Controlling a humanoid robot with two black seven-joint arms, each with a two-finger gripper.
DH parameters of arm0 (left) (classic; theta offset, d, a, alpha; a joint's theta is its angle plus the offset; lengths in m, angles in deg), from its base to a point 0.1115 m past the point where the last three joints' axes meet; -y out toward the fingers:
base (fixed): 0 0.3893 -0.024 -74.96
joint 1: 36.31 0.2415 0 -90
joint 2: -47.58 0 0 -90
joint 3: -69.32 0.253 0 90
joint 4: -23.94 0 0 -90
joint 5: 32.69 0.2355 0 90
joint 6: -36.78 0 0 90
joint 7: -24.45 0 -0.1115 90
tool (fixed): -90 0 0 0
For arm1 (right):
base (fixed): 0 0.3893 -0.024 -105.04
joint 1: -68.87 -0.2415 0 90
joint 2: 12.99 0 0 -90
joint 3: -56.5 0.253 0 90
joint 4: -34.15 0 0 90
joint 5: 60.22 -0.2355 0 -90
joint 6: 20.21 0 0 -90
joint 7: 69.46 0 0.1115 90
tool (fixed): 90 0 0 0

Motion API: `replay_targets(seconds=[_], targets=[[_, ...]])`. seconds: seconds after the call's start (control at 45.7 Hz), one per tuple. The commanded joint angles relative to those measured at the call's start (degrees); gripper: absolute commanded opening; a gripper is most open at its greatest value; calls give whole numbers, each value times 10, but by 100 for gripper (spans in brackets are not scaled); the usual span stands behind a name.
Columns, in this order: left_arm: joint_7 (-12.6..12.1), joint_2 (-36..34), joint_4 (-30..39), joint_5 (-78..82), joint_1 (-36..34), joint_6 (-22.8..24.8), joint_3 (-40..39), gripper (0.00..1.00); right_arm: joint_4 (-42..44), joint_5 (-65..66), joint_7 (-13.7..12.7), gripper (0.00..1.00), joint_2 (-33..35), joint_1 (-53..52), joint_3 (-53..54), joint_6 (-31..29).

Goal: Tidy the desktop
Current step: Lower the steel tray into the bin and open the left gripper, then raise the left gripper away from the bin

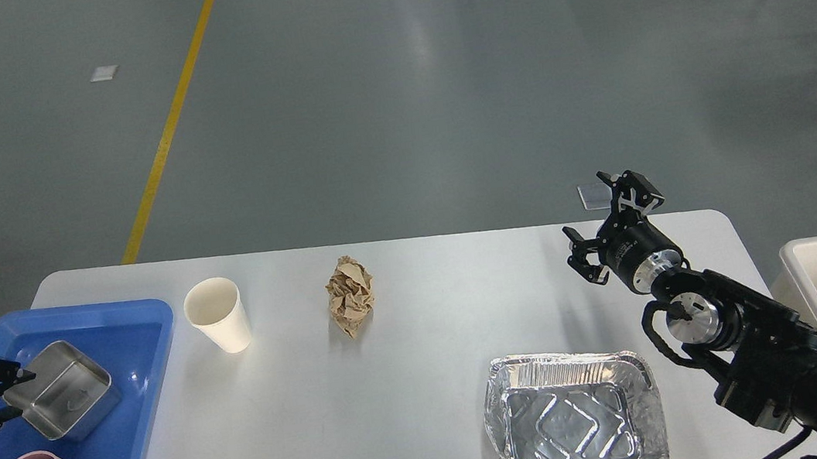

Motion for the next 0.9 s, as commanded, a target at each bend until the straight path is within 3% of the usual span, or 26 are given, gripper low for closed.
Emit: replay_targets(seconds=[0.0, 0.153, 0.262, 0.569, 0.875], targets=[[0, -1, 0, -33, -5, 7, 0, 87, 0, 0, 0, 100, 0, -2, 0, 0], [0, -2, 2, -37, -11, 13, 0, 96, 0, 0, 0, 100, 1, -3, 0, 1], [0, -9, 5, -37, -12, 20, -20, 97, 0, 0, 0, 100, 0, -5, 0, 1], [-1, -45, 18, -41, -11, 149, -181, 97, 0, 1, 0, 100, -1, -12, 0, 2], [-2, -95, 114, -73, -1, 163, -295, 97, -1, 2, -1, 100, 1, -21, -19, 10]])
